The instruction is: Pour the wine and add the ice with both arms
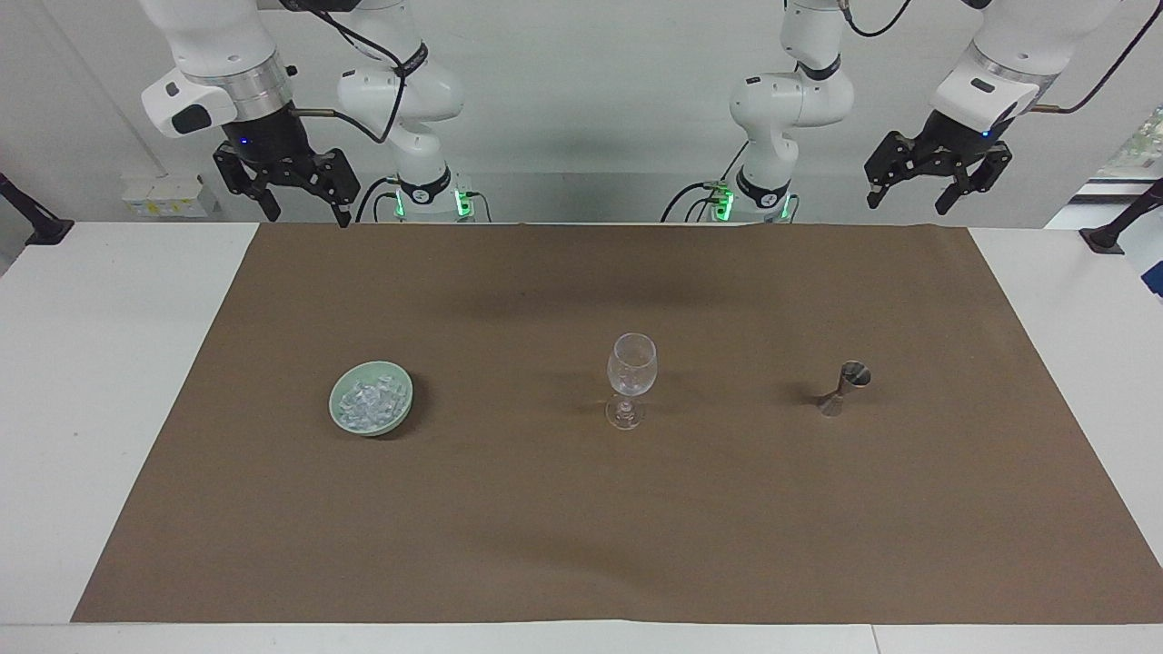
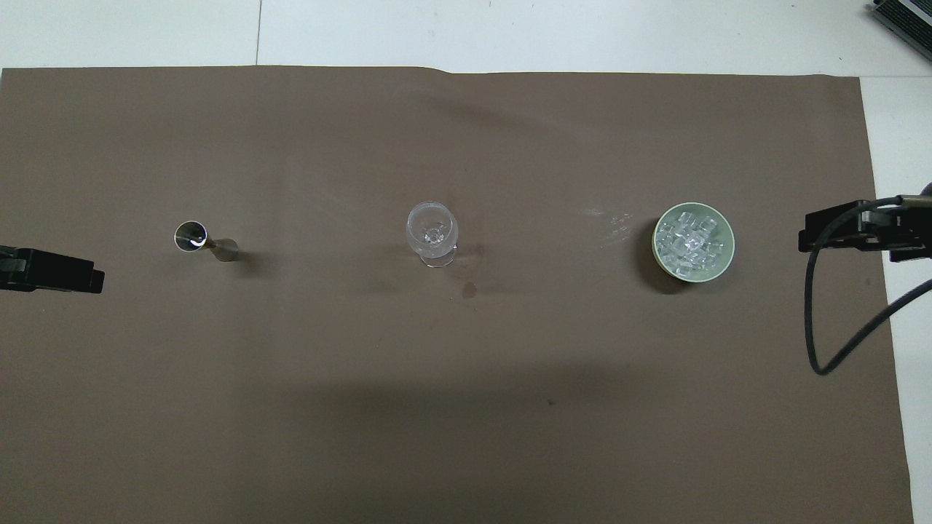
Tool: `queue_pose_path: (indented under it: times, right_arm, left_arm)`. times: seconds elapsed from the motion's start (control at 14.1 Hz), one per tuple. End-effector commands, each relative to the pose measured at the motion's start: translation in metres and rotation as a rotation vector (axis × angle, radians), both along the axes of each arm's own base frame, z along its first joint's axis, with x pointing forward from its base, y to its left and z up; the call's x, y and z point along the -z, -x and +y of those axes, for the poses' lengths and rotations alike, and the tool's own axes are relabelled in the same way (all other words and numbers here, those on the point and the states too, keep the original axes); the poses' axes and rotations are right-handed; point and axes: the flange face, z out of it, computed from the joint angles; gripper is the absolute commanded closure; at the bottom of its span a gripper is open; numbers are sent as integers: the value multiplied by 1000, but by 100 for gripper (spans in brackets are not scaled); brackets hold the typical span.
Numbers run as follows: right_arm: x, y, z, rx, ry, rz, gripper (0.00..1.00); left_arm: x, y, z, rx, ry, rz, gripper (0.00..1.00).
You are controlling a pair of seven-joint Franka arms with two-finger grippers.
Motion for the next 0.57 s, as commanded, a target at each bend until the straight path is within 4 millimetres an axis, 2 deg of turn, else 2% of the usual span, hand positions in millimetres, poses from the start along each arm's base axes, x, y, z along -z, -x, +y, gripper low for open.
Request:
queue_pose_path:
  times: [0.0,0.35,0.5]
  right_arm:
    - [-1,1,-5,-17,-1,1,0]
    - [-1,1,-5,-17,-1,1,0]
    - [-1,1,-5,-16,-1,1,0]
  left_arm:
    - [4,-4,-1,-4,9,-8,0]
    - [3,-4,-1,-4,9,-8,0]
    - [6,-10,2,-9,13,6,0]
